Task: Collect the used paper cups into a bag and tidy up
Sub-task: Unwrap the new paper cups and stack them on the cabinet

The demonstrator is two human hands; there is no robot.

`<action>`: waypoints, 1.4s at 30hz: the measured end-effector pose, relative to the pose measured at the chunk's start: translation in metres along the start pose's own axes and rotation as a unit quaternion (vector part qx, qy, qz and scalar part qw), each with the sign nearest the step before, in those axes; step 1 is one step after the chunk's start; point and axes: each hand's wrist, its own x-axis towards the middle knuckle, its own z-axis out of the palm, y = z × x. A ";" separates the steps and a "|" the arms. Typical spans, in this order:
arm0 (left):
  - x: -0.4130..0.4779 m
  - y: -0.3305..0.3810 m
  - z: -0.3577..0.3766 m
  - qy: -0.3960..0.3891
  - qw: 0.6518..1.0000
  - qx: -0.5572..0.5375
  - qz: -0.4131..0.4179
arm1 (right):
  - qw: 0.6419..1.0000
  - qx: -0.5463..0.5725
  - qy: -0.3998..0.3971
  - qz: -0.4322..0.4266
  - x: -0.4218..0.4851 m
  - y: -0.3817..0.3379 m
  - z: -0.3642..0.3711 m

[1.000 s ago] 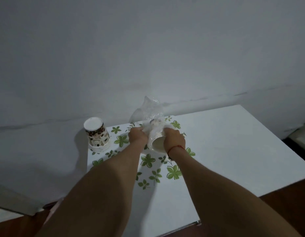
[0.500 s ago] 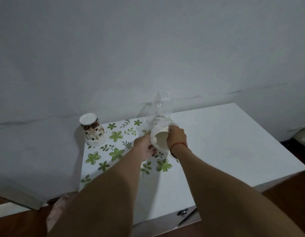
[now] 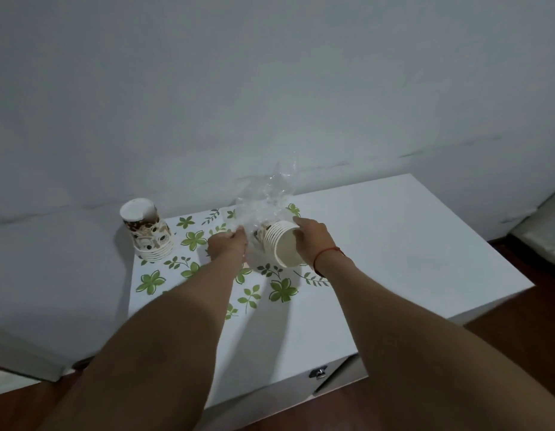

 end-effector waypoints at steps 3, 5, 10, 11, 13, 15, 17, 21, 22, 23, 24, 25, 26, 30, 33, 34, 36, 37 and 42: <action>-0.010 -0.009 -0.005 -0.016 0.999 0.040 -0.004 | 1.000 0.007 -0.002 0.014 0.001 0.004 0.011; -0.020 -0.010 -0.003 -0.073 0.997 0.028 0.012 | 1.000 0.023 -0.012 0.014 0.002 0.000 0.019; -0.032 -0.011 -0.013 -0.158 0.987 0.013 0.033 | 0.980 0.101 -0.167 0.051 -0.002 -0.018 0.017; -0.034 -0.011 -0.017 -0.171 0.985 0.013 0.033 | 0.975 0.122 -0.176 0.063 -0.003 -0.019 0.015; -0.037 -0.009 -0.025 -0.198 0.980 0.013 0.027 | 0.968 0.171 -0.161 0.093 -0.005 -0.019 0.013; -0.040 -0.008 -0.030 -0.229 0.973 0.001 0.014 | 0.969 0.180 -0.135 0.101 -0.007 -0.015 0.014; -0.045 -0.006 -0.032 -0.247 0.969 0.016 0.020 | 0.974 0.162 -0.126 0.100 -0.011 -0.010 0.014; -0.062 -0.008 -0.034 -0.246 0.967 0.050 0.033 | 0.969 0.177 -0.135 0.109 -0.025 -0.006 0.006; -0.066 -0.010 -0.036 -0.248 0.967 0.054 0.035 | 0.968 0.181 -0.137 0.107 -0.030 -0.005 0.004; -0.071 -0.011 -0.038 -0.249 0.966 0.055 0.035 | 0.967 0.185 -0.142 0.105 -0.034 -0.006 0.002; -0.075 -0.013 -0.041 -0.250 0.966 0.056 0.033 | 0.964 0.192 -0.149 0.103 -0.039 -0.006 0.000; -0.080 -0.014 -0.044 -0.252 0.965 0.061 0.029 | 0.961 0.203 -0.157 0.104 -0.044 -0.006 -0.002; -0.085 -0.015 -0.047 -0.253 0.965 0.069 0.027 | 0.957 0.213 -0.166 0.104 -0.049 -0.007 -0.003; -0.103 -0.016 -0.058 -0.270 0.958 0.101 0.012 | 0.952 0.211 -0.199 0.093 -0.069 -0.006 -0.007; -0.116 -0.013 -0.065 -0.276 0.956 0.097 0.009 | 0.957 0.180 -0.214 0.077 -0.079 -0.009 -0.009; -0.118 -0.010 -0.068 -0.271 0.958 0.091 0.016 | 0.959 0.172 -0.213 0.070 -0.081 -0.012 -0.010; -0.122 -0.002 -0.074 -0.253 0.964 0.074 0.033 | 0.965 0.167 -0.196 0.048 -0.084 -0.021 -0.011; -0.123 0.004 -0.078 -0.244 0.967 0.063 0.042 | 0.967 0.172 -0.183 0.033 -0.085 -0.029 -0.011; -0.115 0.044 -0.106 -0.185 0.978 -0.008 0.096 | 0.966 0.227 -0.113 -0.059 -0.078 -0.078 -0.005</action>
